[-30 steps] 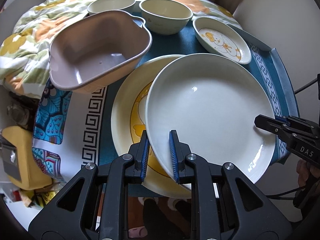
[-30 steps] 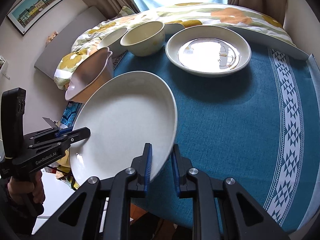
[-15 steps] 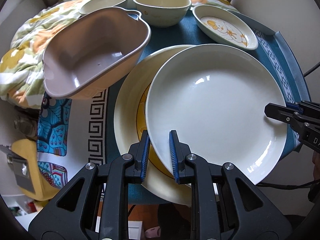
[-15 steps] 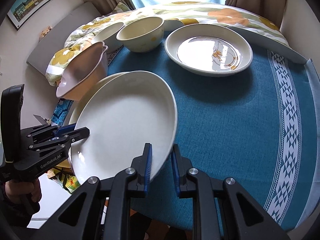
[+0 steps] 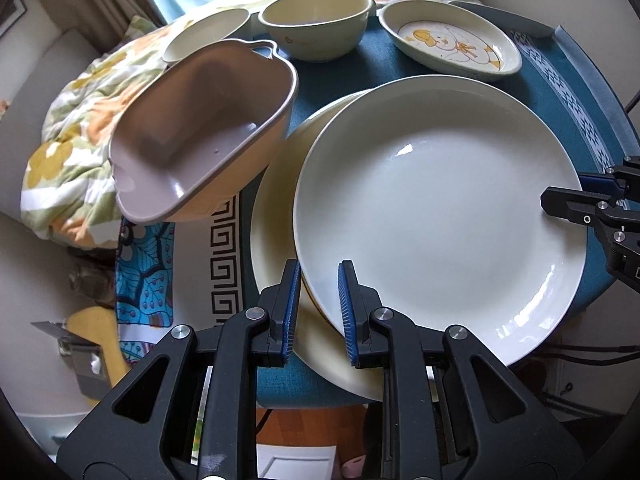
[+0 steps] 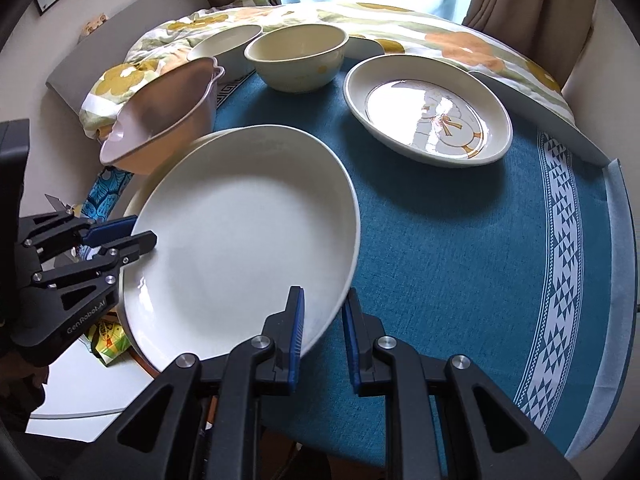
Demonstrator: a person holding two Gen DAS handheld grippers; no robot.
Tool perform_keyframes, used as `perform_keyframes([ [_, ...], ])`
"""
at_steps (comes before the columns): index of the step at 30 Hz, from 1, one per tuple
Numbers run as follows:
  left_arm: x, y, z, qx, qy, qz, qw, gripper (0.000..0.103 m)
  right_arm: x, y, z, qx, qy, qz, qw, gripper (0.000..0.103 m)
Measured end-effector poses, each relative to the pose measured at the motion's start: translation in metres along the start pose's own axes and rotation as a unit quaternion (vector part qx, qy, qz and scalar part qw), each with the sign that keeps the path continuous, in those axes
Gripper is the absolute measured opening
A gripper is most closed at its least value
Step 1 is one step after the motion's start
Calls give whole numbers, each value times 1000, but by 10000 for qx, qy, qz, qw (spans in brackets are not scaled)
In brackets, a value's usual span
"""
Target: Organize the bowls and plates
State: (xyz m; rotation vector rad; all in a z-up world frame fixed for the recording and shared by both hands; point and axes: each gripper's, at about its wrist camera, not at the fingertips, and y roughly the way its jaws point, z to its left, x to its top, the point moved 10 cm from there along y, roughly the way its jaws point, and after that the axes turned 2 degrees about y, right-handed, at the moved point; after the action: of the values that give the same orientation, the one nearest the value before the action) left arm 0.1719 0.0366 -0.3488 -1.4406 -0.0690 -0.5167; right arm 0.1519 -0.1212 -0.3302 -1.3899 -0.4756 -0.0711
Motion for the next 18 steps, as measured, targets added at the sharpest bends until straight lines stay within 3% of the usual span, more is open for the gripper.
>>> perform_keyframes([
  [3,1,-1,4,160,56,-12,9999,17,0,1,1,-54,-91,-28,9999,17],
  [18,-2,-6,8,239,67,-55,9997,17,1,1,5,-183,-150,-35,9997,17],
])
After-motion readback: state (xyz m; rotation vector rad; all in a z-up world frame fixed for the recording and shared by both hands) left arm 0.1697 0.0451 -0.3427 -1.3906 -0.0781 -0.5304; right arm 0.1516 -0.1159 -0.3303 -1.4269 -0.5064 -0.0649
